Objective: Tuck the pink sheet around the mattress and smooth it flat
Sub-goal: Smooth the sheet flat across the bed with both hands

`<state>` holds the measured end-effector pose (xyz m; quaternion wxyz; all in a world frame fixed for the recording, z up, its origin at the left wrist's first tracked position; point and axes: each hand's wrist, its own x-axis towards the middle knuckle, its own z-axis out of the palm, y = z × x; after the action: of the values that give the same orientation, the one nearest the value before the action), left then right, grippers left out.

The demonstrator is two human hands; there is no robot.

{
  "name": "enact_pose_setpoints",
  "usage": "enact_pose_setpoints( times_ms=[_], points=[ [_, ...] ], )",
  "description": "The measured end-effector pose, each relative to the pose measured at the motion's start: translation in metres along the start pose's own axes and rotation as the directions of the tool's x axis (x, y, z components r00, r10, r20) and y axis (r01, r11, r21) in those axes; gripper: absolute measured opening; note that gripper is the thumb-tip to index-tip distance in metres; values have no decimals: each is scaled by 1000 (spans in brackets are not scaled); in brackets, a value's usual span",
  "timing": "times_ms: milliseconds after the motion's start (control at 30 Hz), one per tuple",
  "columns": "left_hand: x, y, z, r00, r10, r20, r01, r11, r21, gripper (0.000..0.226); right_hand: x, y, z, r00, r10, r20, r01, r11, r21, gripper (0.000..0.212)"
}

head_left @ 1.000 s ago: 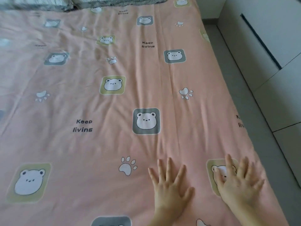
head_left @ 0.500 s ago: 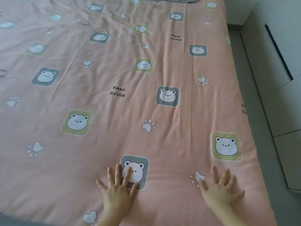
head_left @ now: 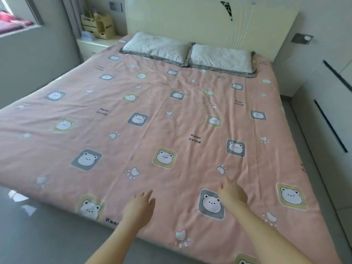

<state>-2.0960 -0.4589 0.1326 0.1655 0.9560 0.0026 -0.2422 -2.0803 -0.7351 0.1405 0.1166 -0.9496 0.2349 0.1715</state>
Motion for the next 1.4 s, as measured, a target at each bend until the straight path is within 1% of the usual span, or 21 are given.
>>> enact_pose_setpoints(
  times_ms=[67, 133, 200, 267, 433, 533, 600, 700, 767, 900, 1033, 1133, 1167, 1267, 1333, 1400],
  points=[
    [-14, -36, -37, 994, 4, -110, -6, 1000, -18, 46, -14, -40, -6, 998, -56, -37, 58, 997, 48, 40],
    [-18, -66, -67, 982, 20, -189, -21, 1000, -2, 45, -19, -72, -10, 993, -93, -66, 100, 989, 108, 44],
    [-14, -87, -94, 965, 23, -260, -26, 1000, -11, 43, -17, -98, -14, 989, -115, -94, 128, 980, 152, 48],
    [-1, -99, -115, 953, 36, -302, -42, 999, -13, 43, -6, -116, -14, 986, -124, -110, 145, 969, 200, 49],
    [53, -102, -150, 935, 84, -345, -93, 996, -11, 43, 43, -147, -1, 989, -97, -113, 128, 941, 314, 51],
    [104, -105, -163, 945, 77, -319, -90, 996, -27, 45, 86, -166, 11, 992, -73, -99, 104, 927, 360, 53],
    [148, -111, -168, 953, 87, -290, -98, 995, -24, 46, 121, -181, 18, 994, -47, -94, 78, 930, 359, 53],
    [229, -125, -177, 958, 107, -268, -104, 994, 27, 55, 188, -208, 27, 994, -3, -108, 40, 941, 336, 52],
    [286, -136, -184, 964, 87, -253, -76, 996, 55, 51, 233, -229, 30, 992, 12, -125, 27, 952, 306, 52],
    [389, -153, -195, 961, 74, -267, -50, 994, 96, 52, 314, -275, 34, 988, 6, -156, 31, 972, 233, 54],
    [480, -160, -201, 954, 96, -284, -52, 986, 157, 54, 387, -315, 46, 981, -22, -194, 52, 987, 155, 55],
    [548, -162, -203, 950, 106, -294, -45, 977, 207, 55, 437, -345, 50, 962, -79, -263, 90, 995, 30, 55],
    [571, -163, -204, 949, 116, -294, -52, 975, 217, 55, 453, -355, 53, 959, -90, -267, 91, 996, -10, 56],
    [640, -161, -206, 937, 167, -305, -78, 956, 283, 56, 486, -376, 82, 978, -67, -197, 42, 991, -125, 58],
    [688, -159, -210, 924, 217, -316, -97, 931, 353, 57, 492, -380, 117, 949, -99, -301, 43, 981, -187, 63],
    [740, -156, -223, 896, 258, -362, -122, 926, 359, 57, 502, -382, 135, 916, -109, -385, 44, 984, -173, 65]
  ],
)
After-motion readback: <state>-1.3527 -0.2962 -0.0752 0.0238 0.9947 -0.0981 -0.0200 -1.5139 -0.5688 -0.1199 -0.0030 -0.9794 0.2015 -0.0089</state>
